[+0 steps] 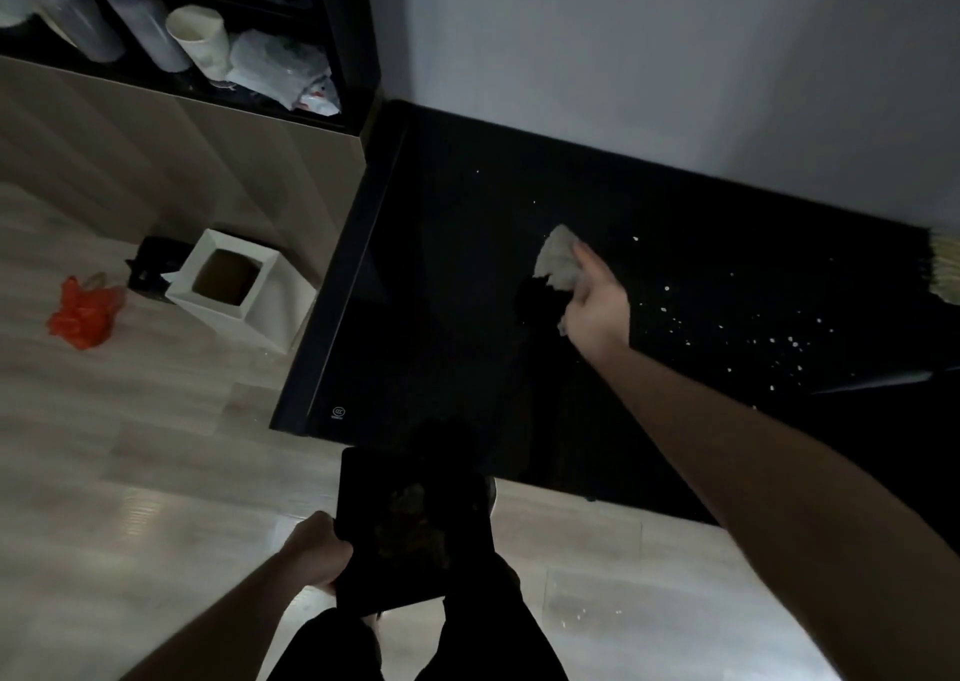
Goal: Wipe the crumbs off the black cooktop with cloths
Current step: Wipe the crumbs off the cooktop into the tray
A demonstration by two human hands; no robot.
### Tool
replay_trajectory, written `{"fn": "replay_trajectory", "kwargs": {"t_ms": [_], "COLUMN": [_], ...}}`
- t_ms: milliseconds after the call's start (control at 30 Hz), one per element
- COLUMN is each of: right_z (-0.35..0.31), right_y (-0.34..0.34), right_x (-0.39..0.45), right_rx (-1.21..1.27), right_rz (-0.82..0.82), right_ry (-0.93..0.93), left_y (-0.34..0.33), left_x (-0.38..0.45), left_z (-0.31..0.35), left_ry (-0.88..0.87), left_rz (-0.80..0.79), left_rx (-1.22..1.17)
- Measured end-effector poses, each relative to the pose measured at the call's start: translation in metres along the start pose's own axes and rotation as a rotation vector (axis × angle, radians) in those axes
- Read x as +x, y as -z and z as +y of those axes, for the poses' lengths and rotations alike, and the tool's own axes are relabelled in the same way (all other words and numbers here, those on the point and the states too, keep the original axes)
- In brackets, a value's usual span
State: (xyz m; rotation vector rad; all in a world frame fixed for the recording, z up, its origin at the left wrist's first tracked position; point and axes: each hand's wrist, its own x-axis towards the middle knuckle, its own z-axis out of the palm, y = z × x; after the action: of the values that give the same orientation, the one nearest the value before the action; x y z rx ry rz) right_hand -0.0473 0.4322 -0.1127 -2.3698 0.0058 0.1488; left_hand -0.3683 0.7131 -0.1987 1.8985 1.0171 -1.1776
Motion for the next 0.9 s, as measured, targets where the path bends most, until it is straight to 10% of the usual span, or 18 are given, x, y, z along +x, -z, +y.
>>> {"fn": "replay_trajectory", "kwargs": {"t_ms": [600, 900], "right_z": [-0.031, -0.031], "right_y": [-0.102, -0.112], "right_x": [0.200, 0.216], "right_rx": [-0.410, -0.510], "right_rz": [-0.210, -0.472], "right_ry": [-0.046, 0.375], "left_y": [-0.023, -0.033], "left_x": [0.029, 0.029], "left_z": [0.016, 0.009], "left_ry": [0.008, 0.022], "left_rz": [0.032, 0.051], "left_rx": [0.058, 0.017]}}
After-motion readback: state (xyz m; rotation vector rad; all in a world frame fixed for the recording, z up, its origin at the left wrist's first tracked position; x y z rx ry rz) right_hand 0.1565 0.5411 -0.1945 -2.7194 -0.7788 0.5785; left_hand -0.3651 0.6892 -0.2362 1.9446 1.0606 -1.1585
